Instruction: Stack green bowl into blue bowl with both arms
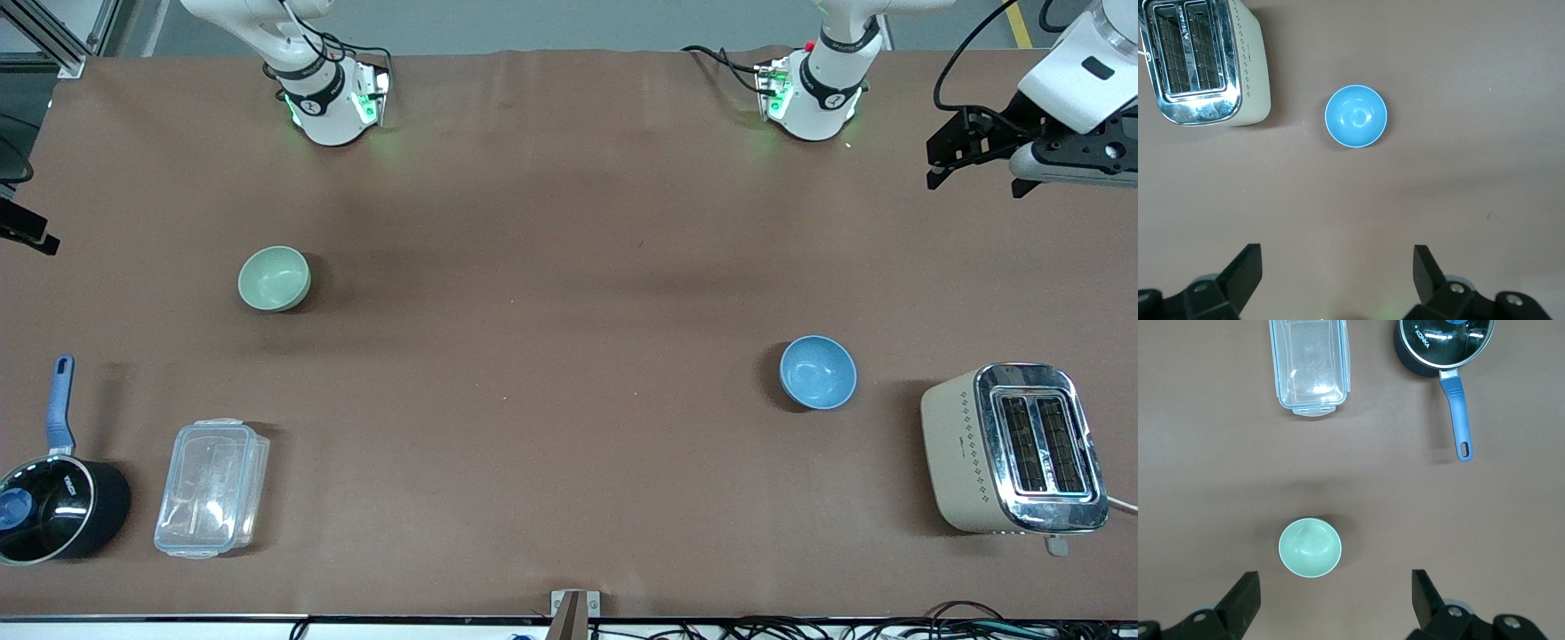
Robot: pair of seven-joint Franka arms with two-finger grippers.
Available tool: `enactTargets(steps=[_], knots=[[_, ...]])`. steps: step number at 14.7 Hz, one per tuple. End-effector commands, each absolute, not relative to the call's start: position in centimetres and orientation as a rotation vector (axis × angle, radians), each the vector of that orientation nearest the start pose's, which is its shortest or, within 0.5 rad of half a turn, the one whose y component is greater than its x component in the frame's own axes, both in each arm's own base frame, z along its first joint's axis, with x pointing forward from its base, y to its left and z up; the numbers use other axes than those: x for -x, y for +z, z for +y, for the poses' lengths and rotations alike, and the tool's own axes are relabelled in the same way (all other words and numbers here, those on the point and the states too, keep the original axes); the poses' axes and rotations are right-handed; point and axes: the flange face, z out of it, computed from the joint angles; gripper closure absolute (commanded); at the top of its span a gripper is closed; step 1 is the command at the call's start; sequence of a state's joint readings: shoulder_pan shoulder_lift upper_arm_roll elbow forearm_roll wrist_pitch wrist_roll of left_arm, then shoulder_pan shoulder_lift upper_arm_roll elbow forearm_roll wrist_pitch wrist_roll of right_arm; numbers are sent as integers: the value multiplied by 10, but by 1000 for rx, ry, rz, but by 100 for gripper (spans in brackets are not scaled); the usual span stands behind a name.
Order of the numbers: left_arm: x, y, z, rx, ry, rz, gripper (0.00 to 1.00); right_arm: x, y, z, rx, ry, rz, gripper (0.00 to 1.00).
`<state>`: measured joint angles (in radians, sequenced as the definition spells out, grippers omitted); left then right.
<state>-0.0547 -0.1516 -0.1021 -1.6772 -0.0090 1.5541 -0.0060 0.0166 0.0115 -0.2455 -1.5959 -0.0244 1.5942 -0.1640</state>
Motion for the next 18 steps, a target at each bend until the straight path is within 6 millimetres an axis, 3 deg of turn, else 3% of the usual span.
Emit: enactTargets(steps=[1, 3, 6, 11, 14, 18], knots=[[-501, 657, -82, 3112, -66, 223, 0, -543, 606, -129, 3159, 35, 96, 0], [-505, 659, -77, 3117, -73, 214, 0, -543, 605, -129, 3159, 38, 96, 0], [-537, 641, -69, 3120, -28, 198, 0, -543, 605, -129, 3159, 38, 96, 0], [-583, 550, -73, 3125, 46, 191, 0, -543, 602, -129, 3158, 45, 96, 0], [-593, 478, -71, 3095, 0, 210, 0, -540, 586, -129, 3152, 73, 92, 0], [-598, 404, -73, 3078, -62, 241, 0, -532, 550, -147, 3134, 150, 133, 0]])
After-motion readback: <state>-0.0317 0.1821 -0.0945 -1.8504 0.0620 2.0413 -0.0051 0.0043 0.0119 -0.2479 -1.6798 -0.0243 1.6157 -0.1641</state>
